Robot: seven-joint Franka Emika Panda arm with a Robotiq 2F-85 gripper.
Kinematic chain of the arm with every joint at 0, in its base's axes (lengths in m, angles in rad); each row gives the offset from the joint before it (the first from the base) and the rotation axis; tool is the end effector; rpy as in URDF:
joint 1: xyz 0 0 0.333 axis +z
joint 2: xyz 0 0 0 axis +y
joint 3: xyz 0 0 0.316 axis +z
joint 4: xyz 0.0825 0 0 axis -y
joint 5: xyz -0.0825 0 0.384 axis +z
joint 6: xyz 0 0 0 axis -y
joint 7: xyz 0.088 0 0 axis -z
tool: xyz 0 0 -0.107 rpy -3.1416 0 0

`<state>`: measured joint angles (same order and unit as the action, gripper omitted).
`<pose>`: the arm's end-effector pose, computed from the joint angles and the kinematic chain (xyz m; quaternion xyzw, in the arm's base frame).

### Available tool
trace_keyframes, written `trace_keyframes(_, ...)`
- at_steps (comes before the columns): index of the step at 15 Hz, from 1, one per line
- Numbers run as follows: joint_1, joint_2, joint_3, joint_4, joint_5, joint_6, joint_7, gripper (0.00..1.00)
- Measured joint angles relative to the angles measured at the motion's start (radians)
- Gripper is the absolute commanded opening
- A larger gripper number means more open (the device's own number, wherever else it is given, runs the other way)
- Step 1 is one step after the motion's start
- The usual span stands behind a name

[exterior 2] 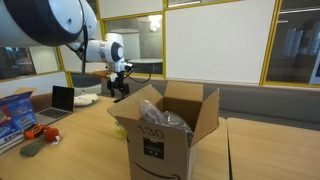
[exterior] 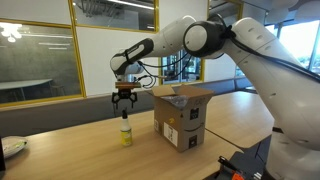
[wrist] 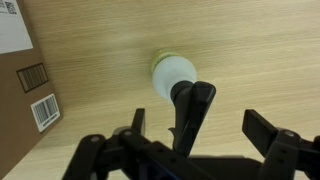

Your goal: Put the objects on the table in the box

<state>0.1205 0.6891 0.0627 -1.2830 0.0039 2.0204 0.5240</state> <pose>0.7329 0.1246 0.3485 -0.9835 0.1778 -0.0158 0.0288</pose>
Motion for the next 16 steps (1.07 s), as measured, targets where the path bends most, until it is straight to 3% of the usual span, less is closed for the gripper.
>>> trace_keyframes(7, 0.005, 0.115, -0.013, 0.152, 0.023, -0.090, 0.005, 1.00)
trace_keyframes(16, 0.004, 0.152, -0.042, 0.208, 0.060, -0.139, 0.076, 1.00)
